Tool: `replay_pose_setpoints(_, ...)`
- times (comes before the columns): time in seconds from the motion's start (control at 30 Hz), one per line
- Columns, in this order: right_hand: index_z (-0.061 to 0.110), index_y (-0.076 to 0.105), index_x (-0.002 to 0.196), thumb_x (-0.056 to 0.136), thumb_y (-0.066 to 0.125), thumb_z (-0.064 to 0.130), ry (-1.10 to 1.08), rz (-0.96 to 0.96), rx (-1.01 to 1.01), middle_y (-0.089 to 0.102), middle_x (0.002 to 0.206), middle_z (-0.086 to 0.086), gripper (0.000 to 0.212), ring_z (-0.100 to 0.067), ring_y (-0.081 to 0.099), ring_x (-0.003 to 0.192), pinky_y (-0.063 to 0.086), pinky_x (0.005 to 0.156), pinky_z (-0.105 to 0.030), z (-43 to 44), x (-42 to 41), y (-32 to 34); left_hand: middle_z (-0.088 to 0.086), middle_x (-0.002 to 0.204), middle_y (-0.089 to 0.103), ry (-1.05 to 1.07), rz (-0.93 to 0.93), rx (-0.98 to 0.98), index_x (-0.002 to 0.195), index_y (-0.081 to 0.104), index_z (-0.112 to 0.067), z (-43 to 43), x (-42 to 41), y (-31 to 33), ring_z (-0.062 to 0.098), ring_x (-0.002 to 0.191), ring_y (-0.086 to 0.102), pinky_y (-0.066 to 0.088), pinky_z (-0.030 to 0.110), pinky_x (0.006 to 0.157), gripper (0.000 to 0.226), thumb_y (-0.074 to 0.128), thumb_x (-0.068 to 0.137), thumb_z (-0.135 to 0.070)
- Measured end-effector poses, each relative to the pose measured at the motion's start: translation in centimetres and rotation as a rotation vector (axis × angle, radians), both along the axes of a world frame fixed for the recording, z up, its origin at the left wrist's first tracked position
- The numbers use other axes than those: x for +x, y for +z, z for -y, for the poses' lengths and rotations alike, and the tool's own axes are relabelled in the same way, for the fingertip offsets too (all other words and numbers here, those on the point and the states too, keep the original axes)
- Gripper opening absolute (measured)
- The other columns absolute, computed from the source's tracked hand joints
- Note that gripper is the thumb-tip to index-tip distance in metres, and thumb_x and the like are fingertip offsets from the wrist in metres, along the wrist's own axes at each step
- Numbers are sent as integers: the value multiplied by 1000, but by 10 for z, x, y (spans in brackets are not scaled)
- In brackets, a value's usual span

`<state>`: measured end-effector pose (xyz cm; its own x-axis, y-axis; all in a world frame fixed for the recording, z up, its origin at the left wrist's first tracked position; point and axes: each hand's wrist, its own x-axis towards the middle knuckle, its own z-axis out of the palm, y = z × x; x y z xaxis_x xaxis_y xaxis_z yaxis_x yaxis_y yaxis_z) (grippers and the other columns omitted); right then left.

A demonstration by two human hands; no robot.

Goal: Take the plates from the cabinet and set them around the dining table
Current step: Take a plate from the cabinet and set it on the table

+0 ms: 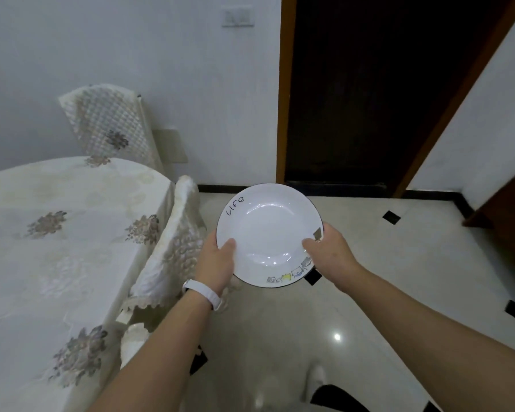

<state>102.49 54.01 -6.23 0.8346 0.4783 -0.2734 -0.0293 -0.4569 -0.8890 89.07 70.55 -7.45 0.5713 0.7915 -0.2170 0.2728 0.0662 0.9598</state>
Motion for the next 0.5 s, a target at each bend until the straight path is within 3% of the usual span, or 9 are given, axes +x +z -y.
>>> replay_pose_setpoints(0.17,17,60,99,82,51,13,18,-13,19,67,101,-12,20,-31,64,94,54,82,-41,-33,67,-15,-7,100,67,25,-32,-3,106,59,-24,-31,65,-7,12,87,63,52,33,72,20,51,92,-12)
replay_pose_setpoints(0.3,11,59,104,83,52,15,58,-47,10,66,102,-13,22,-31,64,94,55,82,-45,-70,141,-33,0,100,69,53,-89,6,95,59,-30,-63,134,-22,27,88,66,55,46,71,15,52,90,-18)
replay_pose_setpoints(0.4,14,60,105,87,51,12,102,-71,31,68,100,-7,20,-25,65,92,54,79,-38,-102,200,-36,2,99,69,115,-103,0,93,59,-29,-85,186,-24,28,87,66,53,44,70,12,52,91,-19)
replay_pose_setpoints(0.5,21,58,102,89,51,8,146,-84,62,66,93,6,20,-16,63,88,50,67,-27,-129,253,-25,-4,101,69,176,-85,-14,93,60,-30,-104,234,-12,15,87,65,51,33,71,20,51,92,-12)
